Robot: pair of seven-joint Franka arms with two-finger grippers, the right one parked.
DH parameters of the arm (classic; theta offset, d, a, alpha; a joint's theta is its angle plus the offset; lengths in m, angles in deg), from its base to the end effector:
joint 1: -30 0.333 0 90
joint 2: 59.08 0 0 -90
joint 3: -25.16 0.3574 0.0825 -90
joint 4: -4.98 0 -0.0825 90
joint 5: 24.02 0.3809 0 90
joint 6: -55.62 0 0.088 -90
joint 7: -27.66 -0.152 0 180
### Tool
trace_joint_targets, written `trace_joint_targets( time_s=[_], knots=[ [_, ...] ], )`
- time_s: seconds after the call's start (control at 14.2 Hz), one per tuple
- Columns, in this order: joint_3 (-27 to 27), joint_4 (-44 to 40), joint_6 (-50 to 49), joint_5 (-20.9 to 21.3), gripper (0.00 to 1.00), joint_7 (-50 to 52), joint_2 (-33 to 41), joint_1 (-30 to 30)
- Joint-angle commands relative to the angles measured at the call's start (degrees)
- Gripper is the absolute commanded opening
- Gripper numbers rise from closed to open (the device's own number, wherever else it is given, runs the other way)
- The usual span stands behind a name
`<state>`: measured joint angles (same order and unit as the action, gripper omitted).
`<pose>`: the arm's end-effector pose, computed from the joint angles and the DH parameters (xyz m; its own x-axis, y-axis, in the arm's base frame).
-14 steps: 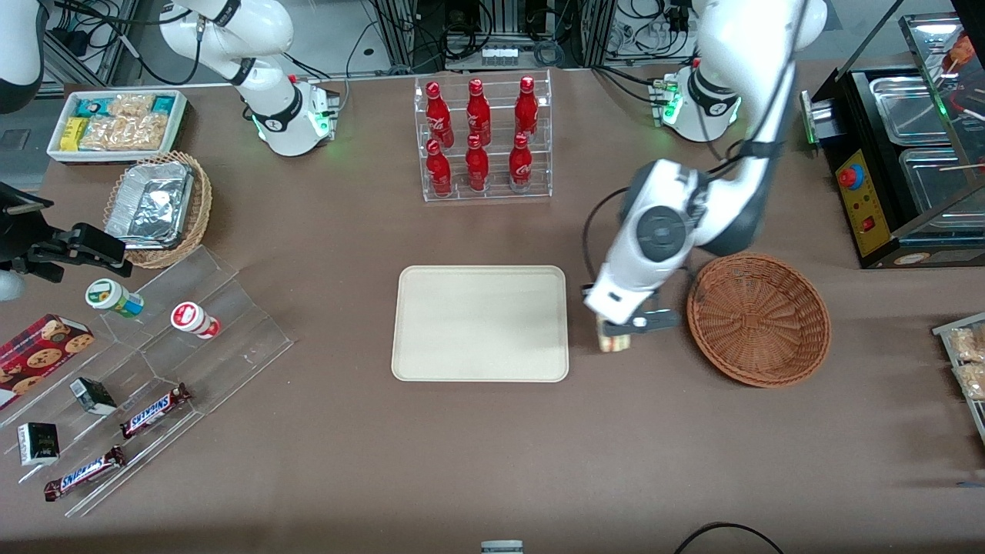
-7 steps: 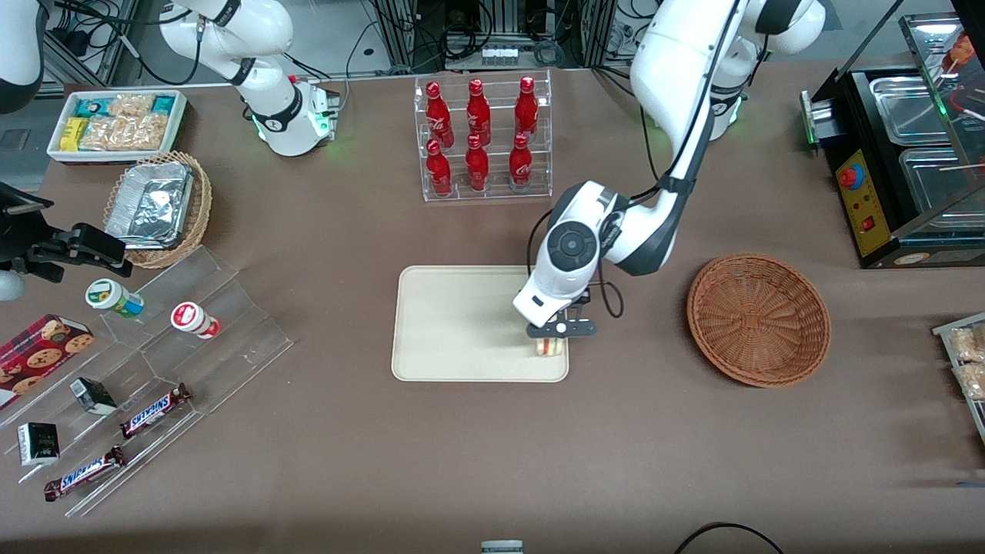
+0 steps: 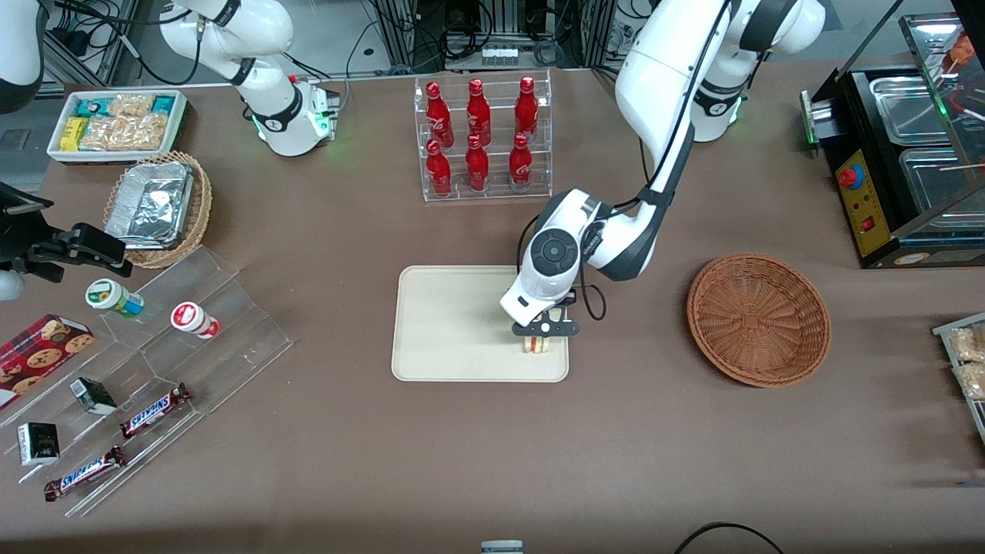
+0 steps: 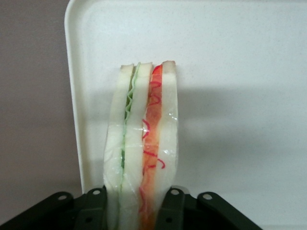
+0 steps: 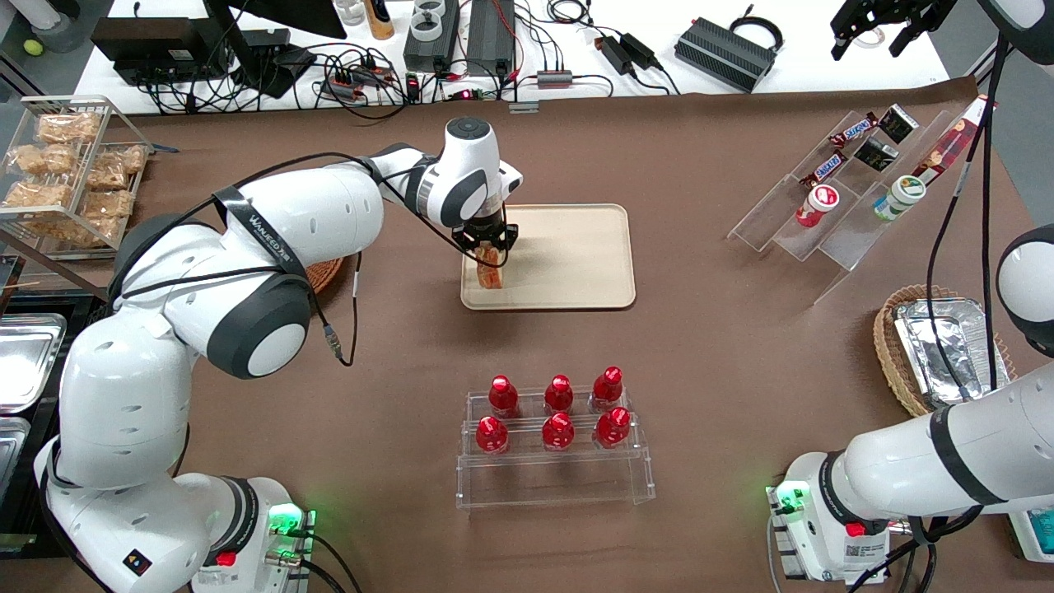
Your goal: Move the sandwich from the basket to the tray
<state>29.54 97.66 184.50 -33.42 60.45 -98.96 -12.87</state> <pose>0.5435 -0.4532 0.2015 0.9956 -0.0099 -0.0927 -0.0075 -0.9996 0.0259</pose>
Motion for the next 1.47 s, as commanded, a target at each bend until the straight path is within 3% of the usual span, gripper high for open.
trace_joint_targets(
  time_s=[0.0, 0.14, 0.21, 0.28, 0.49, 0.7, 0.98, 1.26, 1.4],
  knots=[
    [0.01, -1.54, 0.93, -0.88, 0.69, 0.35, -0.91, -0.11],
    [0.19, -1.89, 0.06, -0.79, 0.82, 0.44, 0.76, 0.07],
    [0.45, -1.45, -1.16, -0.79, 0.96, 0.44, 2.51, 0.51],
    [0.89, -1.54, -4.31, -0.7, 1.0, 0.44, 4.44, 1.03],
    [3.34, -1.45, -15.73, -0.35, 1.0, -0.44, 12.96, 4.1],
    [3.88, -0.49, -19.27, 0.7, 1.0, -0.62, 20.17, 9.89],
    [3.88, 1.19, -24.09, 5.44, 1.0, -5.33, 26.51, 18.25],
    [3.18, 0.84, -29.81, 5.8, 1.0, -13.61, 32.57, 28.35],
    [3.0, 0.83, -32.28, 5.8, 1.0, -13.89, 35.73, 30.56]
  ],
)
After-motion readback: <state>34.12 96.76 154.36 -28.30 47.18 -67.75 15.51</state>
